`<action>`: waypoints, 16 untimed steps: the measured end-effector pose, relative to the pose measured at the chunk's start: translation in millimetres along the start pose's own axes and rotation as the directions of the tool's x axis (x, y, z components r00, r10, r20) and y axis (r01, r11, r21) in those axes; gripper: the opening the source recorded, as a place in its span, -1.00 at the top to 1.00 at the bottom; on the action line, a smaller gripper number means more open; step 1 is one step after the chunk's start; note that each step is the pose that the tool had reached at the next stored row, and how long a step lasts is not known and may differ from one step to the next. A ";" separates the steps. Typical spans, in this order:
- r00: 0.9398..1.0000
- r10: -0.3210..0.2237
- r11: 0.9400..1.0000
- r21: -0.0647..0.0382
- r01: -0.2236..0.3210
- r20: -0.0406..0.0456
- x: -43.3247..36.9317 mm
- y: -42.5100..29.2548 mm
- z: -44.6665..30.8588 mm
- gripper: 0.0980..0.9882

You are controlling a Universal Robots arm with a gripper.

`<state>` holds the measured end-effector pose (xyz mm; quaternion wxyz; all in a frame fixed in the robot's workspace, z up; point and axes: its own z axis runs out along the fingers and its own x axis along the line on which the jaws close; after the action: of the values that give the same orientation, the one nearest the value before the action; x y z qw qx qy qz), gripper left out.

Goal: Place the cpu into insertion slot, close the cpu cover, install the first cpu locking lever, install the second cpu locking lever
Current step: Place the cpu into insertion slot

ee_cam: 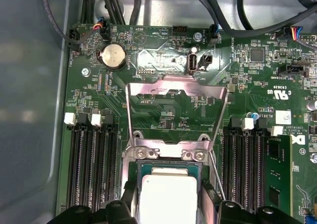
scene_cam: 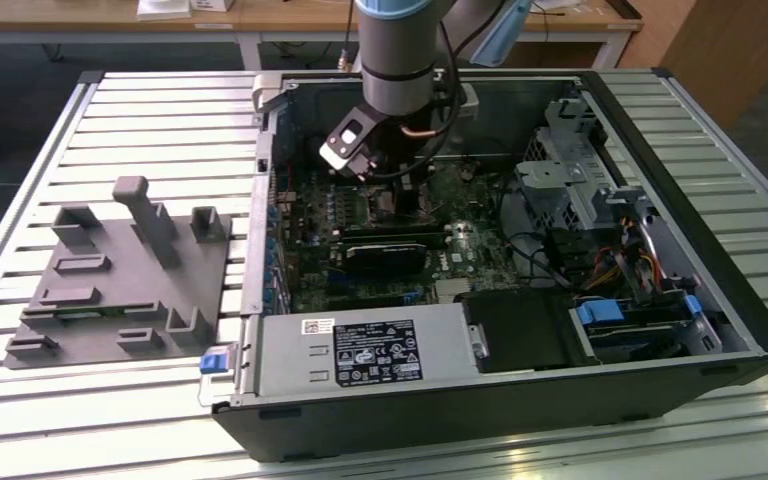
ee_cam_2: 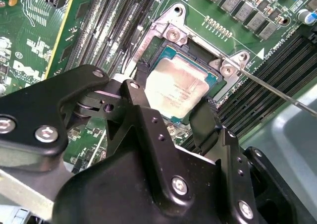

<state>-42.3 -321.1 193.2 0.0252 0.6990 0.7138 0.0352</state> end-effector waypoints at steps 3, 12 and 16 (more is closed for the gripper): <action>1.000 0.000 1.000 0.001 0.000 0.000 0.1 0.5 -2.6 -0.16; 1.000 0.000 1.000 0.024 0.000 -0.002 0.1 5.7 -10.2 0.01; 1.000 0.001 0.999 0.034 -0.001 -0.002 0.1 7.5 -11.1 0.41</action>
<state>-35.8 -321.1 204.9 0.0127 0.6995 0.7141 0.0239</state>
